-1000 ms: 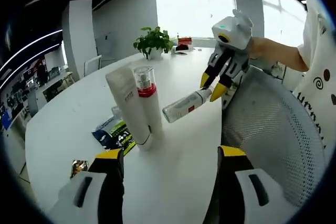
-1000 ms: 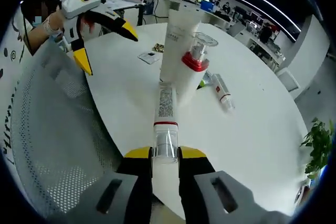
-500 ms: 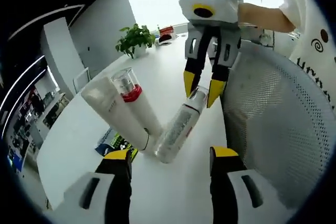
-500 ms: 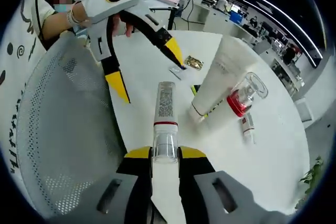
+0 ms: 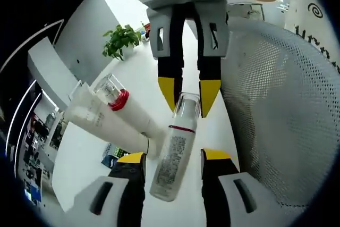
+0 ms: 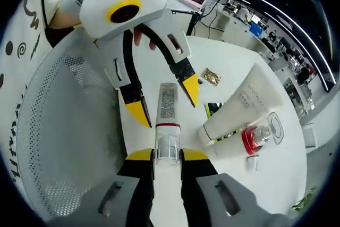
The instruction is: Arrange the skincare products in the storage area until every visible bottle or jar stands upright without overlapping.
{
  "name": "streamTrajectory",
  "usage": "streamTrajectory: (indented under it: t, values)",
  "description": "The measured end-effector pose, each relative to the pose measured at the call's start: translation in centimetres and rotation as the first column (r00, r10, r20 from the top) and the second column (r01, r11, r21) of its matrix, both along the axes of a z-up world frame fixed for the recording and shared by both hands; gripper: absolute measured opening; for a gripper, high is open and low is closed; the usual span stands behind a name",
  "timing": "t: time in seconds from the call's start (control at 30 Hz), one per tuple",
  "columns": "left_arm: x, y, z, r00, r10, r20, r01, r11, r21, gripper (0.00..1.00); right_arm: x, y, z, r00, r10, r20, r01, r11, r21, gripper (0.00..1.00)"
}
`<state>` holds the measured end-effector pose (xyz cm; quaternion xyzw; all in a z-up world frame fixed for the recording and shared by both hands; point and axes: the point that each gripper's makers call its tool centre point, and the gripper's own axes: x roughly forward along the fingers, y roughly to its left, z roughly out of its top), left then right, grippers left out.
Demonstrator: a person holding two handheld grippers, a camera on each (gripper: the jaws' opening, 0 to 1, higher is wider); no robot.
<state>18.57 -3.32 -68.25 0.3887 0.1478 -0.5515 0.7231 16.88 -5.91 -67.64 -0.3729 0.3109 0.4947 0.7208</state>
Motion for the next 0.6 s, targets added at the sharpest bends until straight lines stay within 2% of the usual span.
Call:
streamTrajectory:
  t: [0.2,0.33,0.43,0.6]
  values:
    - [0.1,-0.3,-0.5,1.0,-0.014,0.012,0.014,1.0,0.026,0.27,0.1,0.8,0.4,1.0,0.029,0.01,-0.029,1.0,0.01,0.17]
    - [0.6,-0.2,-0.7,0.999,-0.015,0.037,0.014,0.999,0.046,0.23,0.3,0.7,0.5,0.999,0.041,0.028,-0.04,0.999,-0.01,0.17]
    - [0.6,-0.3,-0.8,1.0,-0.012,0.026,0.011,0.999,0.049,0.22,0.4,0.7,0.6,0.998,0.051,0.036,-0.05,0.998,-0.026,0.17]
    - [0.7,-0.3,-0.9,1.0,0.001,0.008,-0.001,0.999,0.039,0.2,0.7,0.7,1.2,0.999,0.02,0.034,-0.021,1.0,0.011,0.18]
